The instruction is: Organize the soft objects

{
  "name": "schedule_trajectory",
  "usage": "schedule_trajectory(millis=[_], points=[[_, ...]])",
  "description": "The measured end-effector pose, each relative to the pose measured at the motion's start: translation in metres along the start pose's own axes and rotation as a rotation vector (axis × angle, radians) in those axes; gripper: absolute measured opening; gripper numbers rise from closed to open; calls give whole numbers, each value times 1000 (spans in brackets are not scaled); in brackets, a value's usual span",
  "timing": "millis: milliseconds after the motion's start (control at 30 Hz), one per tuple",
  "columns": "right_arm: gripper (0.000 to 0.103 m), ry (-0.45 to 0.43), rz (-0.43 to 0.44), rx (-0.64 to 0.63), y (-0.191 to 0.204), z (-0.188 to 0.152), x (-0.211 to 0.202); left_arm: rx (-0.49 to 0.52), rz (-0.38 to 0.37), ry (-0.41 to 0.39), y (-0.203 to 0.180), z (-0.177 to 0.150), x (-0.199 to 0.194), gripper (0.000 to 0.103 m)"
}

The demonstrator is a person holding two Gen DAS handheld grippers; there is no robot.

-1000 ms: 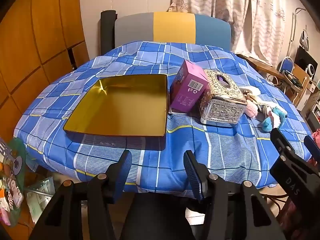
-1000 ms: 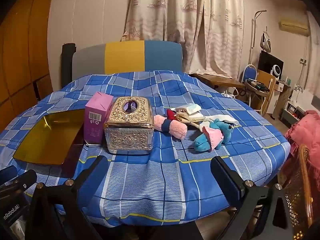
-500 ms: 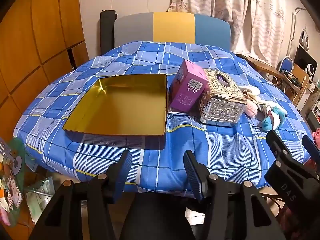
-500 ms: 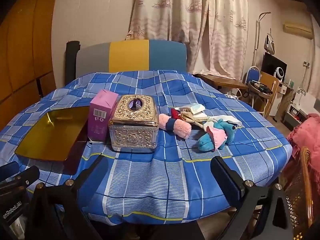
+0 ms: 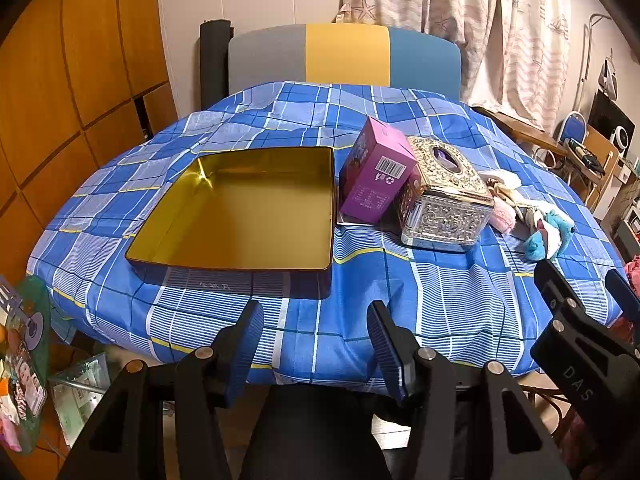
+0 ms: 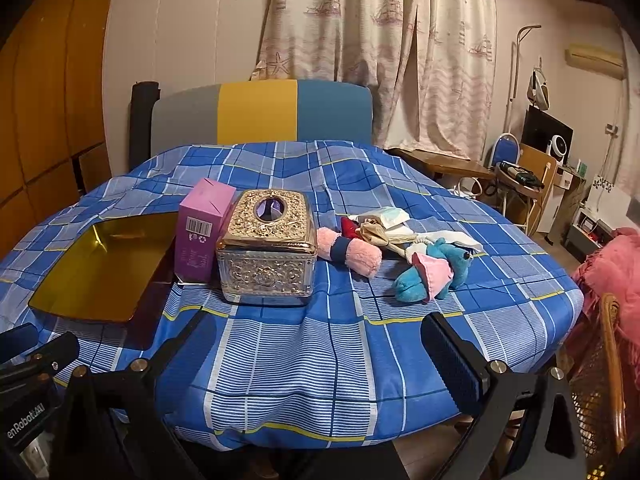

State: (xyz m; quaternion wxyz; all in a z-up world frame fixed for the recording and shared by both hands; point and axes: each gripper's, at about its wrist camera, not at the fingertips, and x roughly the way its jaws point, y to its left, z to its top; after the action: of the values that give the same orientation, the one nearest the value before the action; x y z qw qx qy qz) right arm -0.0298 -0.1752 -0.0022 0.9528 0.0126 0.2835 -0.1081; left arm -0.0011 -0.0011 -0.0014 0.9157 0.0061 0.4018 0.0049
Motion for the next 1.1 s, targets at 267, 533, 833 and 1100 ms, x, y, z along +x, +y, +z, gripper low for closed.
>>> schedule_trajectory(millis=[267,533,833,1100], points=[[103,5,-3,-1,0,-1,0,2,-3,2,0,-1,0,54],[103,-30,-21,12,-2,0,-5,13,-5,-24,-4,0,-6,54],[103,-42,-23,8,-1,2,-7,8,-10,-39,-3,2,-13,54],[103,-51,-25,12,-3,2,-10,11,-8,-42,-4,2,-12,54]])
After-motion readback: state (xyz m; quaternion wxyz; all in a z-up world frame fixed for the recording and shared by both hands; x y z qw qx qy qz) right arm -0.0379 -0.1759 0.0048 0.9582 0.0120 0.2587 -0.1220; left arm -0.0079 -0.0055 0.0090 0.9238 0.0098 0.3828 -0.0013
